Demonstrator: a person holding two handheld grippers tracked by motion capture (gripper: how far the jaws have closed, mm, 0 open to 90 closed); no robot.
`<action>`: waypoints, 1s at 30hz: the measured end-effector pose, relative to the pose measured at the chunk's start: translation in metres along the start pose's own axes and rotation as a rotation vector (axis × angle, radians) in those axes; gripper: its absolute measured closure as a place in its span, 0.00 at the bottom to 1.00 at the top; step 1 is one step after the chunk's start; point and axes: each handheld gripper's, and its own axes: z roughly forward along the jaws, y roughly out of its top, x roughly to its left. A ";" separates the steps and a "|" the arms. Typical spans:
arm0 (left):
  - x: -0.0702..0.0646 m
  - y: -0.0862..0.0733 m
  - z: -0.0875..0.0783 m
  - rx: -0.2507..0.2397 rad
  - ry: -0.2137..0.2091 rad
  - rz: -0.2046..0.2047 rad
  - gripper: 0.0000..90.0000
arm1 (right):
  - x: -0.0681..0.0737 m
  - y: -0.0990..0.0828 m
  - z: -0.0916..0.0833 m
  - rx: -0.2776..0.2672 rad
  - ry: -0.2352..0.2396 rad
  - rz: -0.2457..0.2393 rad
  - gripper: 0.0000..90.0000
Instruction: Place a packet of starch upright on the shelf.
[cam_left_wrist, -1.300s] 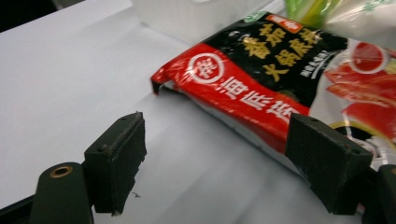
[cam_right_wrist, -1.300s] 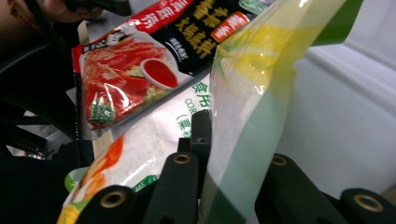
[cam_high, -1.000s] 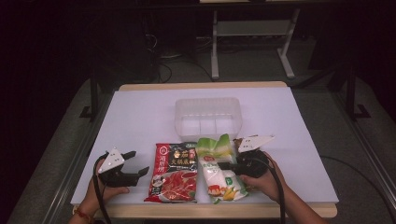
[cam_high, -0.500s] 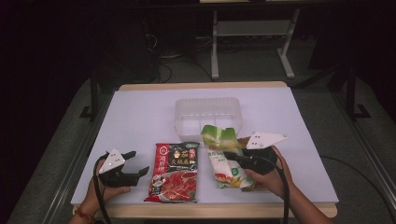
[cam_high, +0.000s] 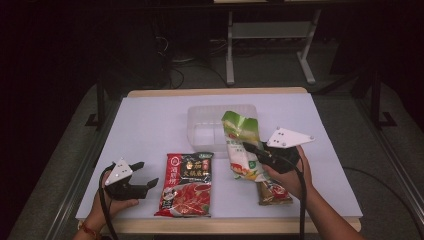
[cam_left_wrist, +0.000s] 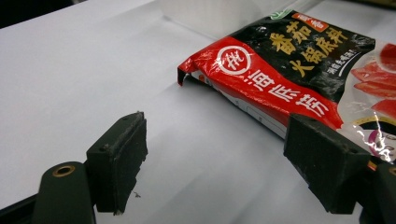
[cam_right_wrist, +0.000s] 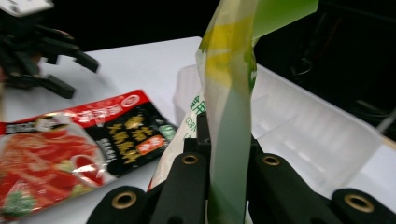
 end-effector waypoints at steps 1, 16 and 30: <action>0.000 0.000 0.000 0.000 0.000 0.000 0.23 | 0.000 0.000 0.000 0.000 0.000 0.000 0.95; -0.002 0.000 0.003 0.011 -0.019 0.005 0.23 | -0.032 0.026 0.017 -0.064 -0.152 0.002 0.96; -0.004 -0.001 0.004 0.014 -0.036 0.010 0.23 | -0.068 0.034 0.074 -0.011 -0.295 0.027 0.96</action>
